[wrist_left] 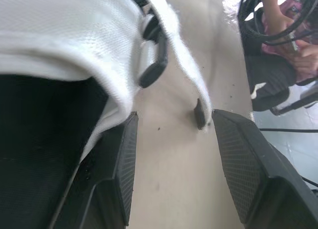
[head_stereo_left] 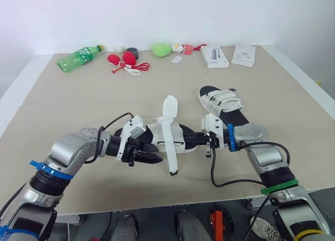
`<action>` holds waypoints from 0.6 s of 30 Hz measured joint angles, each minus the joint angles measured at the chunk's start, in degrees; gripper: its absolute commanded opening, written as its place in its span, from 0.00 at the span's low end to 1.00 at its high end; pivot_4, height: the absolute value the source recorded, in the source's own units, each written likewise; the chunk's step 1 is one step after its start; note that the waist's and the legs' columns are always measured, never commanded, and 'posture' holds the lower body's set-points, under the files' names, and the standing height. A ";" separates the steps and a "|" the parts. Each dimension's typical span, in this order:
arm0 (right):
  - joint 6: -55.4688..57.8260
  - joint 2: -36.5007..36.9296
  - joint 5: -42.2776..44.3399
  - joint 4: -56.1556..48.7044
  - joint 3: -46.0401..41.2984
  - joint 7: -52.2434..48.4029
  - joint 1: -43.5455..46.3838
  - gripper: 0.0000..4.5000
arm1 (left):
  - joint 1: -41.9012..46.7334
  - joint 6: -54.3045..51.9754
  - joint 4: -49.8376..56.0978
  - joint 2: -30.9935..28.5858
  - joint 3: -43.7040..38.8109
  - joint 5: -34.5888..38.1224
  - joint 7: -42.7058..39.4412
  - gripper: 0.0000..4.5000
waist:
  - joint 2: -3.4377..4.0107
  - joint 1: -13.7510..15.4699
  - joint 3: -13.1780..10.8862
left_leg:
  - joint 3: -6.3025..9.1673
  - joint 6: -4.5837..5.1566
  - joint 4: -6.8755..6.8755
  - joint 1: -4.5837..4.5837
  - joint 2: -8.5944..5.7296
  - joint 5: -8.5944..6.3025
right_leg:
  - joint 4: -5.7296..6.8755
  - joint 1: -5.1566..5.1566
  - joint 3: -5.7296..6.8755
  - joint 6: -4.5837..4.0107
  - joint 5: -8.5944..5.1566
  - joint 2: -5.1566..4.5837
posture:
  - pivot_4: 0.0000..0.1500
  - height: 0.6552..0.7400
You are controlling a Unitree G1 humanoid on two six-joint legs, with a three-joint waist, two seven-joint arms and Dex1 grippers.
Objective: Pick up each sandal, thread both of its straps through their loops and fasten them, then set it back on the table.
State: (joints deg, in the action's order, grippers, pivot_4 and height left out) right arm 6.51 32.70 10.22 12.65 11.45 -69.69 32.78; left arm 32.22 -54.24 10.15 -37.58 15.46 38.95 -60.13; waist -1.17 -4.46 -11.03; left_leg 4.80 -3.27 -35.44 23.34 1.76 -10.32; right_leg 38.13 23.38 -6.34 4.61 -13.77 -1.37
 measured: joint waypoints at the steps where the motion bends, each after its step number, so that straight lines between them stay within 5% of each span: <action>1: 0.00 0.00 -0.01 0.00 0.00 0.00 0.00 0.00 | -0.19 -0.94 0.91 0.22 -0.01 0.70 -0.23 0.54 | 0.00 -0.01 0.00 | 0.00 0.00 0.00 0.00 0.00 0.00 | 0.00 0.00 0.00 0.01 0.00 0.00 | 1.00 1.00; 18: 0.09 0.61 -0.49 -1.11 0.00 0.14 -0.63 0.00 | -1.14 -7.41 1.90 9.07 -0.05 0.26 11.53 0.54 | 0.00 -0.02 0.00 | 0.01 0.00 0.02 -0.02 -0.01 0.00 | -0.02 -0.01 -0.01 0.02 0.00 0.00 | 1.00 1.00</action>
State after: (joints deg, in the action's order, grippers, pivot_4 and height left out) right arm 6.61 33.31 9.73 11.53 11.45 -69.55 32.15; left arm 31.08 -61.65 12.05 -28.50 15.41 39.20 -48.60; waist -1.17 -4.48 -11.04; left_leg 4.81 -3.27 -35.42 23.32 1.74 -10.32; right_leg 38.10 23.37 -6.35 4.63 -13.77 -1.37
